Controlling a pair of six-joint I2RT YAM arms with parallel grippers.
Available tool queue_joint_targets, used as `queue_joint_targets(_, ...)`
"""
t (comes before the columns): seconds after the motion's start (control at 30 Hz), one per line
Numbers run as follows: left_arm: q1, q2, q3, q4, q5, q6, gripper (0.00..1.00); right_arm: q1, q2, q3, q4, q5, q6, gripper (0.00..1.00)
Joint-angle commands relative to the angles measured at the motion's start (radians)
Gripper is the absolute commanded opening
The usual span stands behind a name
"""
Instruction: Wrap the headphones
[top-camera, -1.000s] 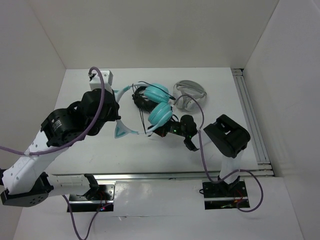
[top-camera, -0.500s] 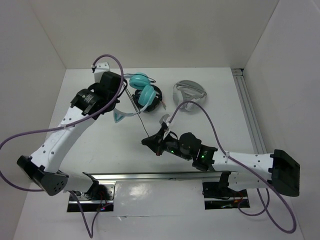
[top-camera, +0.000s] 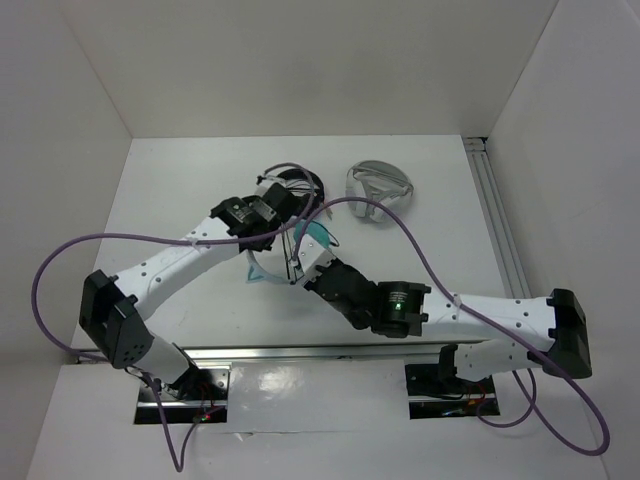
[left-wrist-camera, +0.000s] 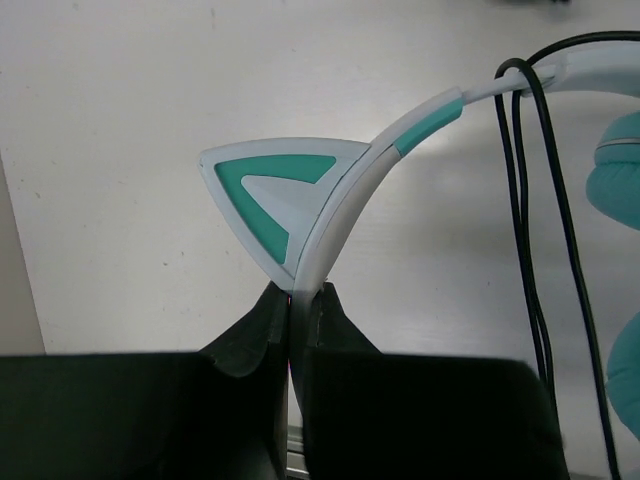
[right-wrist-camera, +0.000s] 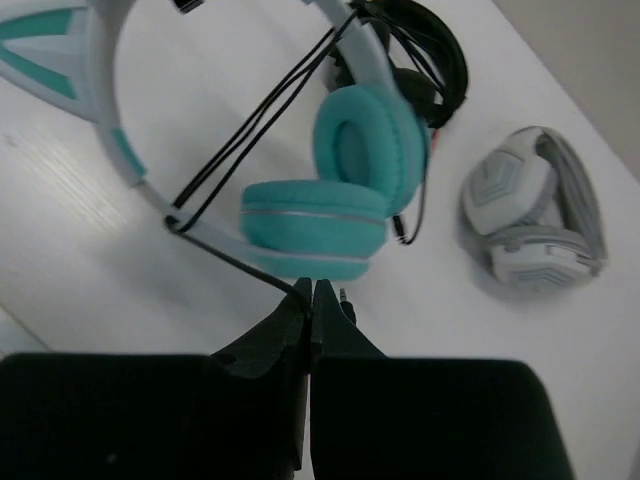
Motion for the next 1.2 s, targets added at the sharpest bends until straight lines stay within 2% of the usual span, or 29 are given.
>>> queue_joint_targets(0.0, -0.049, 0.017, -0.058, 0.056, -0.017, 0.108, 0.0, 0.01, -0.028, 0.049, -0.006, 0.216, -0.129, 0.02)
queue_joint_targets(0.07, -0.104, 0.002, -0.093, 0.085, 0.046, 0.145, 0.0, 0.01, -0.052, 0.029, 0.017, 0.227, -0.149, 0.05)
queue_joint_targets(0.17, -0.161, -0.062, -0.134, 0.142, 0.222, 0.215, 0.0, 0.019, -0.121, -0.052, 0.09, 0.238, -0.195, 0.06)
queue_joint_targets(0.37, -0.25, -0.167, -0.197, 0.156, 0.283, 0.26, 0.0, 0.062, -0.165, -0.106, 0.193, 0.284, -0.279, 0.06)
queue_joint_targets(0.47, -0.262, -0.196, -0.211, 0.156, 0.35, 0.284, 0.0, 0.083, -0.165, -0.134, 0.273, 0.359, -0.336, 0.06)
queue_joint_targets(0.63, -0.271, -0.223, -0.244, 0.156, 0.465, 0.311, 0.0, 0.083, -0.174, -0.172, 0.33, 0.368, -0.393, 0.06)
queue_joint_targets(1.0, -0.271, -0.076, -0.242, 0.09, 0.507, 0.269, 0.0, 0.093, -0.206, -0.206, 0.406, 0.351, -0.483, 0.05)
queue_joint_targets(1.17, -0.271, -0.113, -0.251, 0.117, 0.588, 0.287, 0.0, 0.093, -0.205, -0.236, 0.453, 0.36, -0.526, 0.05)
